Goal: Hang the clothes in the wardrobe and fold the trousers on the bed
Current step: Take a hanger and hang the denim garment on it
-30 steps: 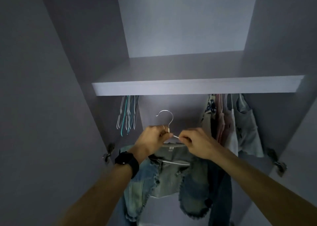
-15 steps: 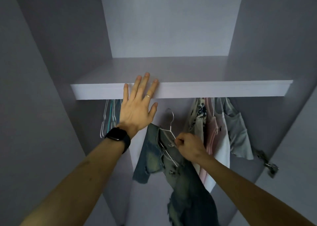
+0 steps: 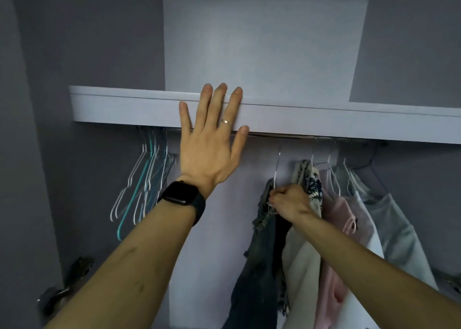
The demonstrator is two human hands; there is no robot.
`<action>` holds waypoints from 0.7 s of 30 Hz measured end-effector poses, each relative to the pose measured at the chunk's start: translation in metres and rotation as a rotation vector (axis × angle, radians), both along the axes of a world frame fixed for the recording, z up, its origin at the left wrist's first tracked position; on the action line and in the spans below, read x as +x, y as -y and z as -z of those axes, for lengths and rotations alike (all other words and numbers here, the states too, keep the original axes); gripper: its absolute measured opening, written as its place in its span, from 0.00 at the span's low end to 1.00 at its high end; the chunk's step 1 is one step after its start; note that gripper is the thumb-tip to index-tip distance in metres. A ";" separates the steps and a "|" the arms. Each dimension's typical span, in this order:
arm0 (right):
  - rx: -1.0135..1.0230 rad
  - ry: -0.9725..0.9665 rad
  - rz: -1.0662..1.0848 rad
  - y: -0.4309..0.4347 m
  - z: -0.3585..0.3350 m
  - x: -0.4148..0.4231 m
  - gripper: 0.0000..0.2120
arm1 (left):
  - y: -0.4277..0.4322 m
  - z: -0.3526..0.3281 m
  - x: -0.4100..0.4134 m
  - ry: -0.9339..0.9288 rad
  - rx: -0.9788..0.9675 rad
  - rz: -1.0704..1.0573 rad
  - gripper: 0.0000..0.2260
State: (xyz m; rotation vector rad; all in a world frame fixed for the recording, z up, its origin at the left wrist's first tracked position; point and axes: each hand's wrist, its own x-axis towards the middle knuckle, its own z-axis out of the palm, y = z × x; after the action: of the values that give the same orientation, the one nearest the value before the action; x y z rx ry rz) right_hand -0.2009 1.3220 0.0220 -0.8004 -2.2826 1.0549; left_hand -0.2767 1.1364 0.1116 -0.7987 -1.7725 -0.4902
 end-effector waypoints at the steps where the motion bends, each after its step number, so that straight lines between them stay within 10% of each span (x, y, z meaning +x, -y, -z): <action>1: 0.018 -0.042 0.013 -0.007 0.000 -0.006 0.09 | -0.004 0.004 -0.003 -0.017 0.023 -0.016 0.27; 21: 0.118 -0.096 0.262 -0.092 -0.028 -0.059 0.16 | -0.015 0.012 -0.024 -0.171 0.156 -0.023 0.28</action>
State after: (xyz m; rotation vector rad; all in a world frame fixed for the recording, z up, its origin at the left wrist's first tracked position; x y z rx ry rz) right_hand -0.2602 1.4137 0.0497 -0.9474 -2.0711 0.8144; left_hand -0.3007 1.1512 0.0997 -0.6895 -1.5638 -0.5221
